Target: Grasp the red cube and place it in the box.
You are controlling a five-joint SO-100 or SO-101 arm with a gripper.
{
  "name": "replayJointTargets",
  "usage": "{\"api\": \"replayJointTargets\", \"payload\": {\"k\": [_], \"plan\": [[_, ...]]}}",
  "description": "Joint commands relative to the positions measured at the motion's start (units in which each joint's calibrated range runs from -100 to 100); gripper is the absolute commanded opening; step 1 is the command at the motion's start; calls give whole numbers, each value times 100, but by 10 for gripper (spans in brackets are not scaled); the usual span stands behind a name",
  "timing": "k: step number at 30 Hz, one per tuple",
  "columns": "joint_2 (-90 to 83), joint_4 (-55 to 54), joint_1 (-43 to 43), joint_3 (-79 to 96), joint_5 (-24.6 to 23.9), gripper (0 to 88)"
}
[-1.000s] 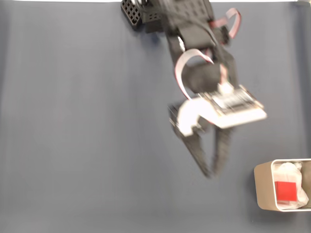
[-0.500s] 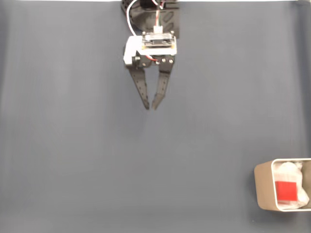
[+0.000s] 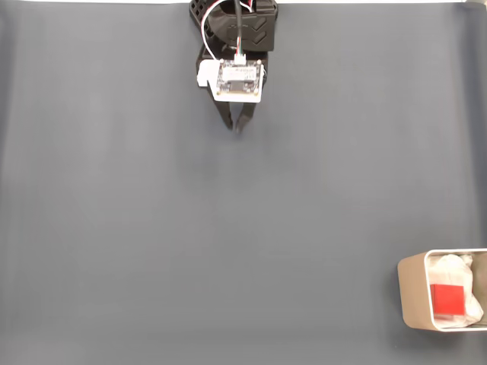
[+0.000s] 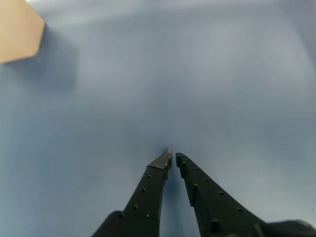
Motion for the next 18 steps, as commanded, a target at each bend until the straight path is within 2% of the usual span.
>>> {"api": "replayJointTargets", "payload": {"k": [1, 5, 18], "plan": [[-69, 807, -22, 45, -5, 0], [-78, 1217, -29, 45, 49, 0], [-78, 1249, -15, 45, 220, 0]]}}
